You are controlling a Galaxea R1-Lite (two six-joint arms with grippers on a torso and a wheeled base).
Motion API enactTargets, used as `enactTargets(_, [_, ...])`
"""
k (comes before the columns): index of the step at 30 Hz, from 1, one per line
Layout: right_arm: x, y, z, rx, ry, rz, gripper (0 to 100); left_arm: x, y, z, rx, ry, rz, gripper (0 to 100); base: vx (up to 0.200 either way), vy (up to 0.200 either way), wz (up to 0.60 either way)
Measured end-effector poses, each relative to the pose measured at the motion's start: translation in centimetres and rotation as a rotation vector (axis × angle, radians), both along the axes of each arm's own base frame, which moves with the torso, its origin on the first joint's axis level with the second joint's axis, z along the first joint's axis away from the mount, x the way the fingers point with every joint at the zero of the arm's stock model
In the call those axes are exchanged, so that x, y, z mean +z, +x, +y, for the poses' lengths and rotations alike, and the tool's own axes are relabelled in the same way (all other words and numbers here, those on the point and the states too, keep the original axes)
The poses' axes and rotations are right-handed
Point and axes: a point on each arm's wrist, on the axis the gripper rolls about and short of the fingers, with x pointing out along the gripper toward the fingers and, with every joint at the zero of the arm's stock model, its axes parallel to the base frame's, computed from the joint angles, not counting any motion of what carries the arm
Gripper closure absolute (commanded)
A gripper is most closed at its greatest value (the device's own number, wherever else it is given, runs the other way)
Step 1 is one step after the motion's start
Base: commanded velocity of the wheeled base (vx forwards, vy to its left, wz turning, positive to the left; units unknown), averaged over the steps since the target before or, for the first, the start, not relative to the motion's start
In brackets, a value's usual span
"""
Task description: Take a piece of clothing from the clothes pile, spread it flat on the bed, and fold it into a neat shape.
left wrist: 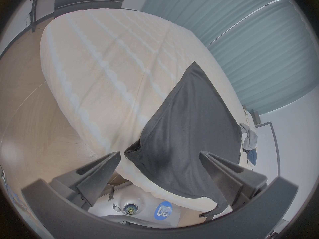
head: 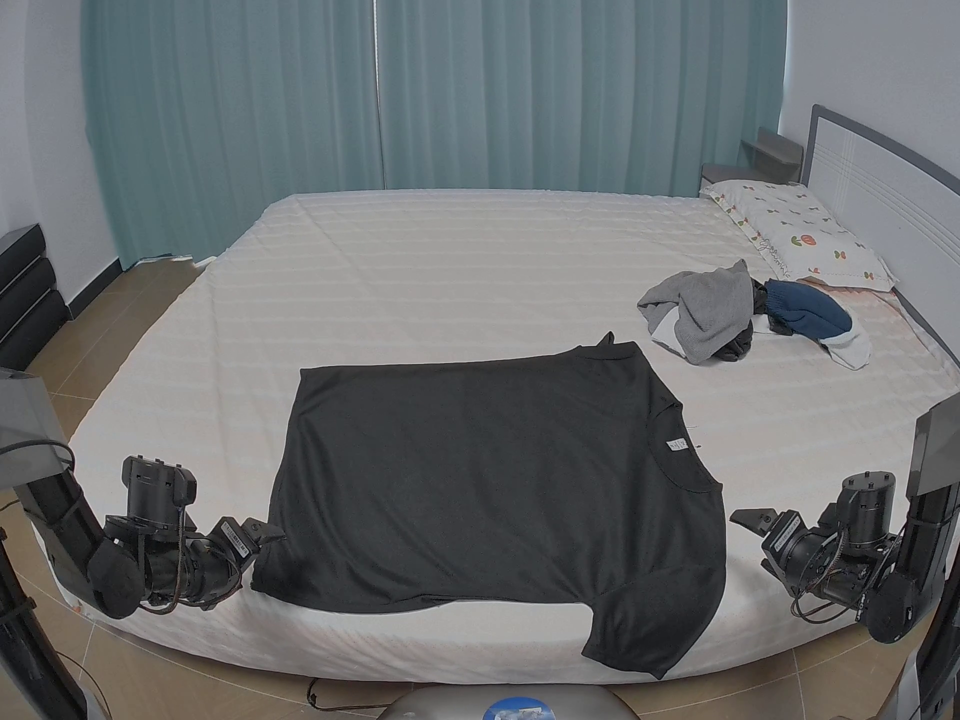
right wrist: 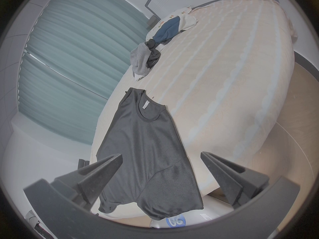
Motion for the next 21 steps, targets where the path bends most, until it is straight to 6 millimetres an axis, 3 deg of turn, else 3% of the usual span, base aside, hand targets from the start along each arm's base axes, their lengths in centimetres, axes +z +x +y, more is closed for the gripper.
enactTargets(21, [-0.7,0.2,0.1,0.001,-0.003,0.011,0,-2.9,1.7,-0.7,0.029,0.078,0.048,0,0.000,0.000,0.00])
